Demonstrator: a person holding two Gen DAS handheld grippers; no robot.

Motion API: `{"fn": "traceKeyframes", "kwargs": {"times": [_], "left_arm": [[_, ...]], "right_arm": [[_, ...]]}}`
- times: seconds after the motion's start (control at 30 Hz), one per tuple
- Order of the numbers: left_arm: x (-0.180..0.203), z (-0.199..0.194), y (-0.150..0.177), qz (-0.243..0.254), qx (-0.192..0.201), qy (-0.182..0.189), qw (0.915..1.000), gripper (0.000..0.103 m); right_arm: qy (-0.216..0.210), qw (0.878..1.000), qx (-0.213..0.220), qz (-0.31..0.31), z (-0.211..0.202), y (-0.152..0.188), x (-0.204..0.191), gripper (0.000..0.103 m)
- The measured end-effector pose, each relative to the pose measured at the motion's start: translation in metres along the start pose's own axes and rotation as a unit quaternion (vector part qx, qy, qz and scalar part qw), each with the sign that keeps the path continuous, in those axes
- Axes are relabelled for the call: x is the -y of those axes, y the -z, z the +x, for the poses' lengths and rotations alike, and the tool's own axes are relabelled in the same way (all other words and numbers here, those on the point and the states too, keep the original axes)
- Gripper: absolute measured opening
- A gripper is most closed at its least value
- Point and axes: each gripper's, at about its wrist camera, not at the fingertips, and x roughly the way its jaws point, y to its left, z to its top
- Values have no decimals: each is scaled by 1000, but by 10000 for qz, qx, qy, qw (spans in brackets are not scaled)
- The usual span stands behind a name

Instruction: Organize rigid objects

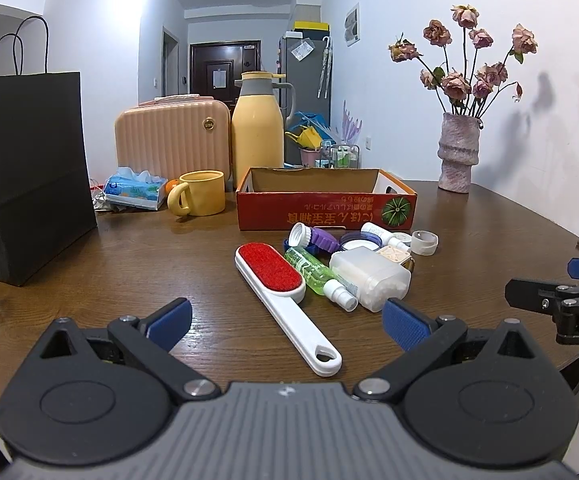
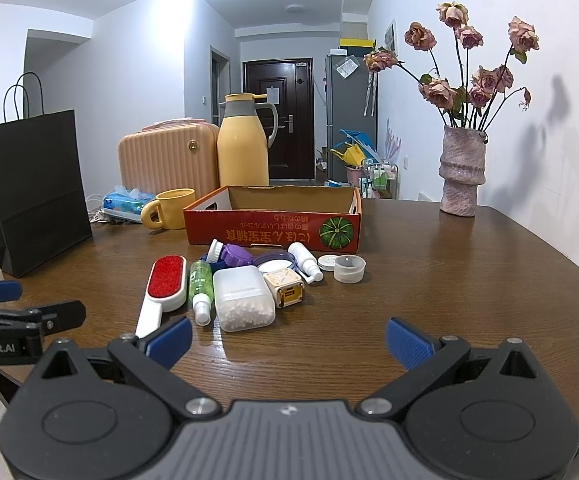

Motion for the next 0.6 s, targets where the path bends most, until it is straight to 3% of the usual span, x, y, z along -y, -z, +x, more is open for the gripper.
{"fn": "traceKeyframes", "kwargs": {"times": [0.6], "left_arm": [[2,-2,-2,18,30,-8,10000,103]], "right_arm": [[7,10000,3,6,-1,0,1,103]]}}
